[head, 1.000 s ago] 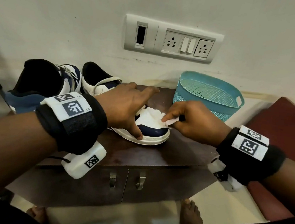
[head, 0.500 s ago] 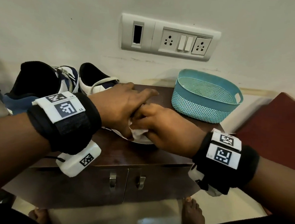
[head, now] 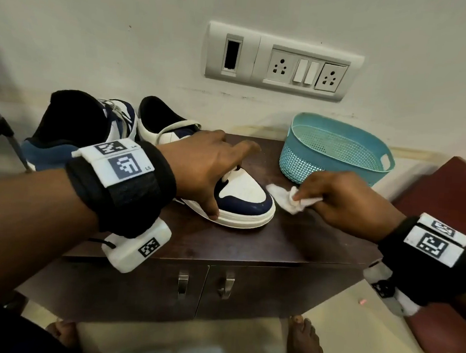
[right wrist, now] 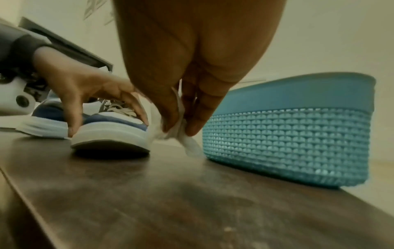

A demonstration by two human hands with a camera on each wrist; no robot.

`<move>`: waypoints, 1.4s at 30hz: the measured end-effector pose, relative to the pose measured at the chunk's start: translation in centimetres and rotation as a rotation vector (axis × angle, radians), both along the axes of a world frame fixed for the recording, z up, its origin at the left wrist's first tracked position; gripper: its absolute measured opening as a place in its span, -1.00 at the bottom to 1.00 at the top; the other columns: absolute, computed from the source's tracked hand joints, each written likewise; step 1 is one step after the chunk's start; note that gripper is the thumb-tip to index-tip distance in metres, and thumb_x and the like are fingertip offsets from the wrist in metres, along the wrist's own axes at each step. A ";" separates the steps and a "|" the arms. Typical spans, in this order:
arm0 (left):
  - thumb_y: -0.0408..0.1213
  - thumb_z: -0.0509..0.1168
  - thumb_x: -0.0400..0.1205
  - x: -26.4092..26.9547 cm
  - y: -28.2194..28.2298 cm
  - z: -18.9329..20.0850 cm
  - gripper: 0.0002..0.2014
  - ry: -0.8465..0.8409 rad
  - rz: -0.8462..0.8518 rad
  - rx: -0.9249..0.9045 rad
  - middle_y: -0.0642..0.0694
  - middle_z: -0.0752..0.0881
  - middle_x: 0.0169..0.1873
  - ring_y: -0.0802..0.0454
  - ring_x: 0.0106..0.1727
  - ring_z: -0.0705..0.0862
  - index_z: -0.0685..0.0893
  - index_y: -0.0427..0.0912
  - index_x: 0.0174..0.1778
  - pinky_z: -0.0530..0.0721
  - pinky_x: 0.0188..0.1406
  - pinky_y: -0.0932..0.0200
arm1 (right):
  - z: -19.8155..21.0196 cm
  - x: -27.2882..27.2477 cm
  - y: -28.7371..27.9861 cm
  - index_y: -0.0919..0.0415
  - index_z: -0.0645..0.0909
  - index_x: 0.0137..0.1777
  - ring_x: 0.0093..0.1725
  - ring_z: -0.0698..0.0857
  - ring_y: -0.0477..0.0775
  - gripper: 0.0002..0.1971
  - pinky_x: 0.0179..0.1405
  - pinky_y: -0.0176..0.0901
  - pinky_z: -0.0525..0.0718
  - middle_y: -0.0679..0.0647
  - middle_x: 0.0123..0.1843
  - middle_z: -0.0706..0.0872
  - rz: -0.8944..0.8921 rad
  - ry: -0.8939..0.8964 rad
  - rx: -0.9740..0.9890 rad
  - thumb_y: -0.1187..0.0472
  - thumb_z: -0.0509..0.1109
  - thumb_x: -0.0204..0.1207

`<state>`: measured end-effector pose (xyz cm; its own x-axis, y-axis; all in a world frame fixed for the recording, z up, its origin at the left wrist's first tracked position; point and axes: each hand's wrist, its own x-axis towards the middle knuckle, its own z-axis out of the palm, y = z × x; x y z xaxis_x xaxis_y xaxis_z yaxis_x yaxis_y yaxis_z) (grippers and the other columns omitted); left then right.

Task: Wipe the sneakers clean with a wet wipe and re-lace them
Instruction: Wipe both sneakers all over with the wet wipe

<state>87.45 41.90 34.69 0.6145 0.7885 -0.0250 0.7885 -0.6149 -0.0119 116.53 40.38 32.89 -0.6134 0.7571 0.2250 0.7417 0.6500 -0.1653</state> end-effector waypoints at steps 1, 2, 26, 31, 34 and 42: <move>0.19 0.69 0.20 -0.1 0.0 -0.1 0.26 0.002 -0.003 0.007 -0.03 0.69 0.33 -0.08 0.27 0.47 0.04 0.06 0.68 0.51 0.29 -0.08 | 0.1 0.0 0.0 0.02 0.88 0.00 0.00 0.82 -0.07 -0.73 0.01 -0.21 0.72 -0.13 -0.02 0.85 -0.095 0.151 -0.042 0.42 0.57 0.47; 0.19 0.69 0.21 -0.1 0.0 -0.1 0.25 0.003 -0.003 0.011 -0.03 0.69 0.33 -0.08 0.27 0.47 0.04 0.05 0.69 0.51 0.29 -0.07 | 0.1 -0.4 -0.2 0.01 0.88 0.00 -0.02 0.82 -0.18 -0.76 0.01 -0.34 0.70 -0.19 -0.03 0.85 -0.164 0.296 -0.102 0.39 0.59 0.49; 0.21 0.69 0.20 -0.3 -0.1 -0.3 0.29 -0.045 -0.023 -0.014 -0.06 0.71 0.29 -0.11 0.28 0.50 -0.02 0.08 0.69 0.51 0.31 -0.15 | -0.3 -5.5 1.2 -0.01 0.88 0.04 -0.02 0.80 -0.20 -0.74 0.08 -0.17 0.73 -0.15 -0.03 0.87 -0.154 0.277 -0.275 0.37 0.54 0.51; 0.20 0.69 0.21 0.0 0.0 -0.2 0.29 -0.024 -0.010 -0.012 -0.05 0.69 0.32 -0.04 0.23 0.44 -0.01 0.07 0.71 0.47 0.20 -0.01 | 0.7 -4.0 -1.6 -0.07 0.90 0.03 -0.11 0.81 -0.13 -0.75 -0.08 -0.09 0.73 -0.15 -0.09 0.85 -0.013 0.168 -0.234 0.33 0.61 0.50; 0.19 0.69 0.20 0.1 -0.1 -0.2 0.29 -0.027 -0.006 -0.016 -0.05 0.70 0.31 0.00 0.16 0.40 -0.01 0.07 0.70 0.43 0.15 0.01 | 2.1 -3.3 -2.1 -0.06 0.90 -0.01 -0.09 0.84 -0.10 -0.80 0.02 -0.02 0.78 -0.18 -0.10 0.88 -0.063 0.235 -0.384 0.28 0.61 0.50; 0.20 0.69 0.21 0.0 -0.4 0.0 0.28 -0.028 0.001 -0.015 -0.05 0.70 0.32 -0.08 0.28 0.46 -0.02 0.08 0.70 0.51 0.31 -0.12 | -0.9 -5.9 -2.7 -0.05 0.87 -0.05 -0.10 0.77 -0.08 -0.71 -0.04 -0.09 0.69 -0.05 -0.06 0.80 -0.054 0.312 -0.126 0.39 0.50 0.45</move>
